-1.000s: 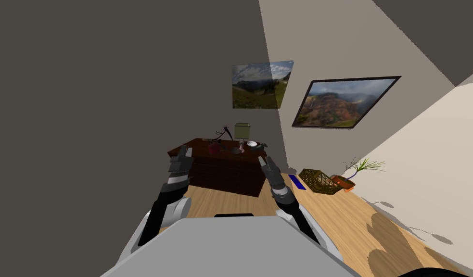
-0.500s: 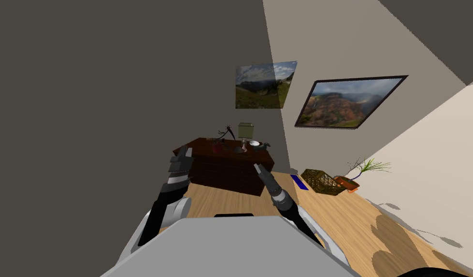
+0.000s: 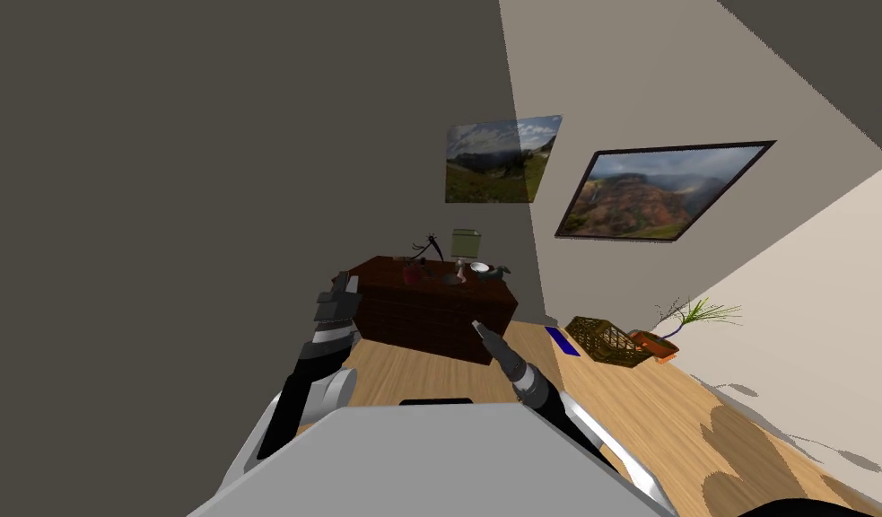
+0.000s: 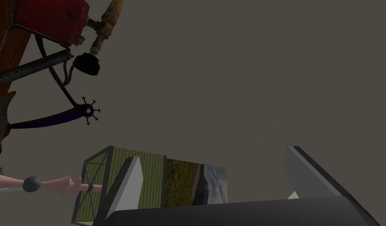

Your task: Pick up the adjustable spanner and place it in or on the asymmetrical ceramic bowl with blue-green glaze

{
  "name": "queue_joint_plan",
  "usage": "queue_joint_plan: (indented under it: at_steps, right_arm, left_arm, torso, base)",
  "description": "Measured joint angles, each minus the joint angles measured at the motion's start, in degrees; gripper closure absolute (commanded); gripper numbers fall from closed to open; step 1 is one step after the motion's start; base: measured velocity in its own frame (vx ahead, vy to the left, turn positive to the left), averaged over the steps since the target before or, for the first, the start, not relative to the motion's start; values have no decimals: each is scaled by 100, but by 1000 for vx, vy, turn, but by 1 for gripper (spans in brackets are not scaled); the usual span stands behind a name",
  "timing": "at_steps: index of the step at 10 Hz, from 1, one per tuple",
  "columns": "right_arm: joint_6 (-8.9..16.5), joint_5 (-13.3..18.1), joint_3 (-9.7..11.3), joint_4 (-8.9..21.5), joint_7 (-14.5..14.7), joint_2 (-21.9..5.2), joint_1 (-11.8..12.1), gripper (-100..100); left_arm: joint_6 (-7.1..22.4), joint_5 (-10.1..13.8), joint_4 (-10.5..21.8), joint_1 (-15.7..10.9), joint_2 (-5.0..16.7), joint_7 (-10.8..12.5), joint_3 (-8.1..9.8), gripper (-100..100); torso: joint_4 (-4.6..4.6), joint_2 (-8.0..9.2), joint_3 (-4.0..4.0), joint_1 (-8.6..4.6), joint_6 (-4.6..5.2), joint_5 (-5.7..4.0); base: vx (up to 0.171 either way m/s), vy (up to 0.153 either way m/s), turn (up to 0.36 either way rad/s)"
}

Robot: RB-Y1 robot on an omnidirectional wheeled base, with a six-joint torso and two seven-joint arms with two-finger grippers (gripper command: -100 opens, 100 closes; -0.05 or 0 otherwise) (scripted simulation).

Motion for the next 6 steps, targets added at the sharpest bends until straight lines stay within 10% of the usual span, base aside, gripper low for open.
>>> queue_joint_plan:
  at_steps: [6]
  right_arm:
    - [-44,333,344,689,-37,-1110,74,-100]
  left_arm:
    - [0,0,0,0,0,0,0,0]
  torso:
    - [0,-2,-1,17,0,3]
  base:
    - [-30,78,50]
